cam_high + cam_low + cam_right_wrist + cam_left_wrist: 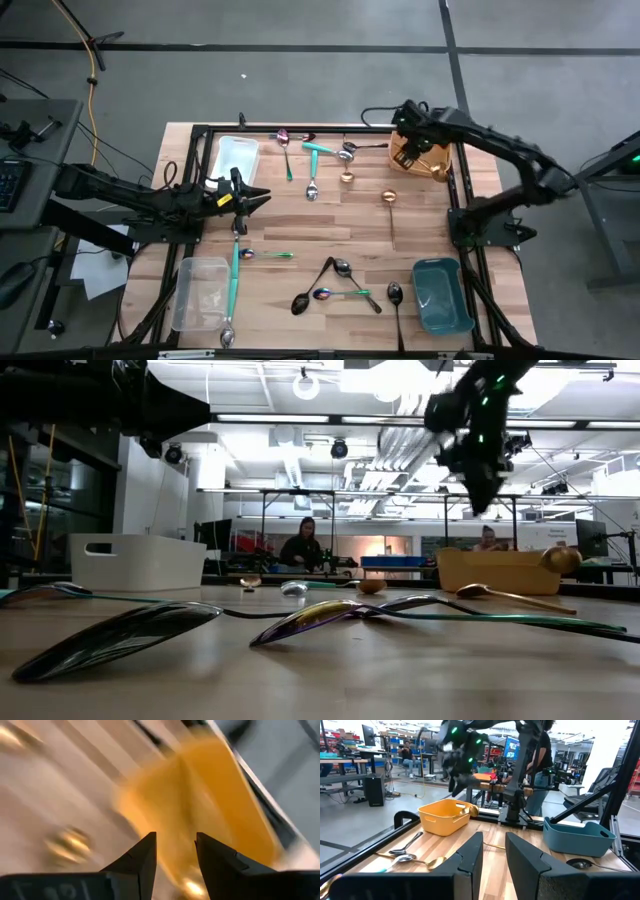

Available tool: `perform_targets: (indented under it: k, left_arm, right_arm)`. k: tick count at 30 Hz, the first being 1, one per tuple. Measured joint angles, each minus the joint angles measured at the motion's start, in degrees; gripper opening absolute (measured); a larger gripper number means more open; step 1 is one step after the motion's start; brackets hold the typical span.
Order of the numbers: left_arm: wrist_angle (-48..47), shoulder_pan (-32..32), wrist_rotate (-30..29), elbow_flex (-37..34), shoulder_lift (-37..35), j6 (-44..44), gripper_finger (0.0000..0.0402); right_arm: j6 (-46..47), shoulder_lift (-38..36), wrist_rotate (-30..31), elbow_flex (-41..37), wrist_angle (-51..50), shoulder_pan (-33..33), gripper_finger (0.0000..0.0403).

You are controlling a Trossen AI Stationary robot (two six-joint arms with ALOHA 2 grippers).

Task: Sort silverware by color (type)
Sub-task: Put the gold spoon into the yellow bin

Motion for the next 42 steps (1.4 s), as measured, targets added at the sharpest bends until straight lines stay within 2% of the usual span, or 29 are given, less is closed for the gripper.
perform_targets:
  k: [3,6,12,15,18,25,31,39,42]
  left_arm:
    - [0.0,0.0,0.0,0.0,0.0,-0.03,0.0074]
    - [0.0,0.0,0.0,0.0,0.0,-0.63,0.0074]
    - [0.02,0.01,0.0,0.0,0.0,-0.61,0.0074]
    - [0.06,0.02,0.0,0.0,0.0,0.85,0.0074]
    - [0.1,0.02,-0.02,0.0,0.0,2.05,0.0074]
    - [0.37,0.02,-0.72,0.0,0.0,3.48,0.0074]
    - [0.37,0.02,-1.66,0.0,0.0,3.5,0.0074]
    - [0.37,0.02,-1.66,0.0,0.01,3.48,0.0074]
    - [0.37,0.02,-1.66,0.0,0.0,3.48,0.0074]
  right_arm:
    - [1.64,-7.59,-10.84,-6.25,13.47,3.5,0.0133]
    - [5.0,-13.89,-17.47,-14.8,27.69,8.21,0.0133]
    - [11.23,-19.71,-20.21,-31.81,59.44,18.47,0.0133]
    - [12.08,-19.77,-20.64,-37.23,74.83,22.47,0.0133]
    - [11.16,-19.37,-20.66,-40.1,85.94,25.16,0.0133]
    - [5.84,-19.41,-20.64,-40.36,93.86,28.23,0.0133]
    - [5.68,-19.41,-20.64,-40.31,94.37,28.83,0.0133]
    - [6.2,-19.41,-20.64,-40.31,94.27,28.81,0.0133]
    - [11.33,-19.41,-20.12,-40.31,94.23,28.81,0.0133]
